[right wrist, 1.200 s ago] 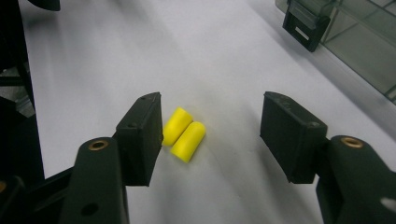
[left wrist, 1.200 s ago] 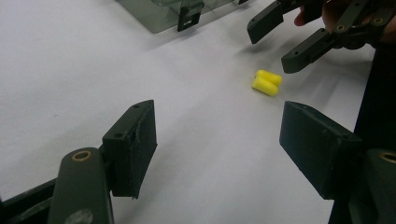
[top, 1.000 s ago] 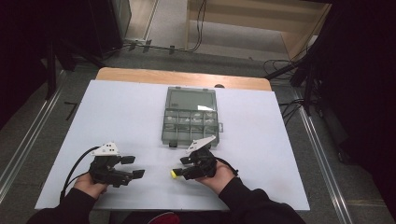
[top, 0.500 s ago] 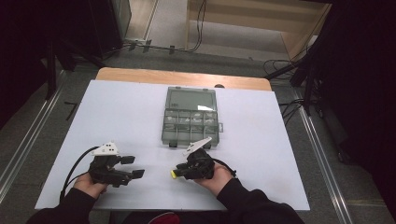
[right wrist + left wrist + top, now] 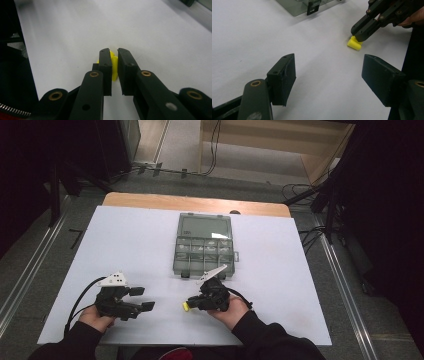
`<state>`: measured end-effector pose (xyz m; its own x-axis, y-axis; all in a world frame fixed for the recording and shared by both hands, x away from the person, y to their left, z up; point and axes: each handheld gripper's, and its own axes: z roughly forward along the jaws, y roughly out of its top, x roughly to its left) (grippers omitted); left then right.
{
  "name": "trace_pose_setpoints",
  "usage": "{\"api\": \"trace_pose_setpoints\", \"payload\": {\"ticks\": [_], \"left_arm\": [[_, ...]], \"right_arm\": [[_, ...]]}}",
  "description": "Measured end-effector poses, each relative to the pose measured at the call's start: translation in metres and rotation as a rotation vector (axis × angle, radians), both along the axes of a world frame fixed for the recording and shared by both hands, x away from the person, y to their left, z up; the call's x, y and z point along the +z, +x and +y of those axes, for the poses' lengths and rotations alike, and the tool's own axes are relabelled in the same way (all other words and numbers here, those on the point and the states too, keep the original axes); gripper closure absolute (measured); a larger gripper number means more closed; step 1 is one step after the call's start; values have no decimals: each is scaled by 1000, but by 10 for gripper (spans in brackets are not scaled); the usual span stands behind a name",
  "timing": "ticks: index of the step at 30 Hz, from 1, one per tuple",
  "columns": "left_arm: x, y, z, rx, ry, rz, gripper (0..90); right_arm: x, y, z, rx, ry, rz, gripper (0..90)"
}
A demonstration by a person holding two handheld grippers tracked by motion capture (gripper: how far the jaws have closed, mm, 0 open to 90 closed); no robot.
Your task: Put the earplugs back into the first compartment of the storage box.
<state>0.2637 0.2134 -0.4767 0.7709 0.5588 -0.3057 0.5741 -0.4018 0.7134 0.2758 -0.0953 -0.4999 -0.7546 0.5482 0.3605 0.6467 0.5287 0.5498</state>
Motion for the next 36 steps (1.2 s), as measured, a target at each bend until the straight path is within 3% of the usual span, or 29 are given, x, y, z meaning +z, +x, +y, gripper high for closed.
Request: {"api": "trace_pose_setpoints", "payload": {"ticks": [24, 36], "left_arm": [[0, 13, -14, -51, 5, 14, 275], [-1, 17, -17, -65, 5, 15, 274]], "right_arm": [[18, 5, -32, -99, 54, -39, 792], [31, 12, -36, -104, 70, -45, 792]]}}
